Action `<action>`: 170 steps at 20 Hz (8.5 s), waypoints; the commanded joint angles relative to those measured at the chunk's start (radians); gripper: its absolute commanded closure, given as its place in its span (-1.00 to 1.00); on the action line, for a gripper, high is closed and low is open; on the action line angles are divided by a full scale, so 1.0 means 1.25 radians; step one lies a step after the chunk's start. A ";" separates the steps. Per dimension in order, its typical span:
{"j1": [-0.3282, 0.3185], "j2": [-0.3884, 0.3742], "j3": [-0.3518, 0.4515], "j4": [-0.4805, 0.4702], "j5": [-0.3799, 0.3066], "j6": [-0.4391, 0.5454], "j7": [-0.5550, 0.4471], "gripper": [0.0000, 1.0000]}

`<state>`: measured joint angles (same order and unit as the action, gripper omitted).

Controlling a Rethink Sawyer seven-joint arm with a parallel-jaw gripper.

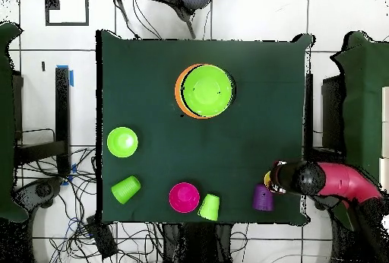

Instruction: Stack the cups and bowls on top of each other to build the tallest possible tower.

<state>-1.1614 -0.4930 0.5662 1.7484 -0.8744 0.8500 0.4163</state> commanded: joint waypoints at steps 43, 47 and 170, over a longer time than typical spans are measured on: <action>-0.003 -0.119 0.268 0.019 0.440 -0.037 0.127 1.00; 0.011 -0.113 0.267 0.021 0.483 -0.085 0.170 1.00; 0.117 -0.046 0.168 0.169 0.626 -0.453 0.254 1.00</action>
<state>-1.0398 -0.5641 0.7586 1.9114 -0.0761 0.2855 0.5281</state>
